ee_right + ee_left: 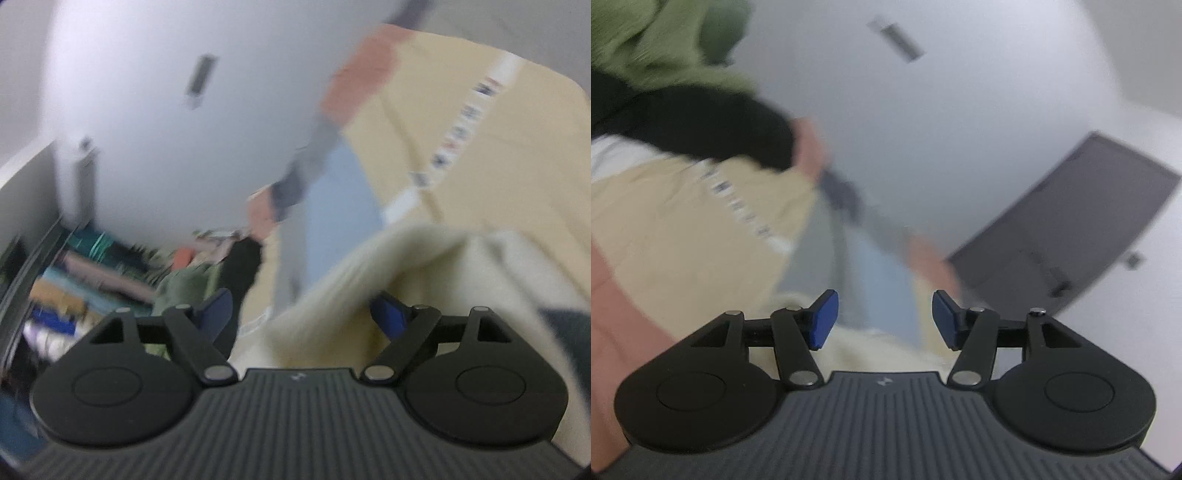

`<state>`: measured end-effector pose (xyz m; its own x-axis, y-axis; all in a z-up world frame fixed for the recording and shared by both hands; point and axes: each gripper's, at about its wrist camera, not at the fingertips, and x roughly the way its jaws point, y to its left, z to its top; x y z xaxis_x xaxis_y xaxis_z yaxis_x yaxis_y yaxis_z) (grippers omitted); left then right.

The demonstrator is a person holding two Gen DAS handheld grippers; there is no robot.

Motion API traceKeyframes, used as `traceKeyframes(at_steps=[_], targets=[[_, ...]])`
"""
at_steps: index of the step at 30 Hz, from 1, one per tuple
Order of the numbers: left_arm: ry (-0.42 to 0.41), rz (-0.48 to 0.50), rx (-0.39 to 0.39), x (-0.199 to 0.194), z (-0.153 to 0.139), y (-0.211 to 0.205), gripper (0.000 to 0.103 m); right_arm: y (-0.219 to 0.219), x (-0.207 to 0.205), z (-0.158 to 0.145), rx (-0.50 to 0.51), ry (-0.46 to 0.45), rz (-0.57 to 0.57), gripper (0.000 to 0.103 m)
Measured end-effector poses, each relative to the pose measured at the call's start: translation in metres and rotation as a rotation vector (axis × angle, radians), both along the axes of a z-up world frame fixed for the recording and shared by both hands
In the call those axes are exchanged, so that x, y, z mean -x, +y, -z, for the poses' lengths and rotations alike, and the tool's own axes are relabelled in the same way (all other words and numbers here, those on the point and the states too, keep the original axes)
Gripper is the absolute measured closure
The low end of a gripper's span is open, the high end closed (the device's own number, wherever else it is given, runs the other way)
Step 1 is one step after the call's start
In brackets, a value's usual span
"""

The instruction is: Fold large clothes

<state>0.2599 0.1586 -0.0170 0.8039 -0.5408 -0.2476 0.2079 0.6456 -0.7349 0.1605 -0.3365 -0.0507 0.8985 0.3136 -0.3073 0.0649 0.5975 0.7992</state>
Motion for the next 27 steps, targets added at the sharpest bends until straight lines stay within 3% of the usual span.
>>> traceKeyframes(at_steps=[2, 4, 7, 10, 14, 19, 23, 27], targets=[[-0.051, 0.021, 0.026, 0.016, -0.011, 0.001, 0.041, 0.015, 0.011, -0.012, 0.020, -0.049, -0.083, 0.019], [-0.064, 0.047, -0.006, 0.029, -0.019, -0.002, 0.041, 0.027, 0.023, -0.021, 0.060, -0.083, -0.131, 0.019], [-0.026, 0.070, -0.178, 0.050, -0.026, -0.018, 0.041, 0.040, 0.038, -0.035, 0.146, -0.088, -0.147, 0.019], [0.043, 0.087, -0.329, 0.064, -0.021, -0.035, 0.041, 0.052, 0.047, -0.045, 0.303, -0.041, -0.134, 0.019], [0.092, 0.136, -0.435, 0.068, -0.007, -0.056, 0.041, 0.075, 0.038, -0.040, 0.467, 0.003, -0.163, 0.020], [0.134, 0.129, -0.554, 0.060, 0.013, -0.075, 0.041, 0.107, 0.022, -0.022, 0.682, 0.049, -0.172, 0.022], [0.165, 0.105, -0.562, 0.051, 0.023, -0.074, 0.041, 0.130, 0.002, -0.008, 0.876, 0.080, -0.203, 0.031], [0.130, 0.061, -0.521, 0.052, 0.015, -0.065, 0.041, 0.140, -0.034, 0.002, 0.944, 0.136, -0.233, 0.044]])
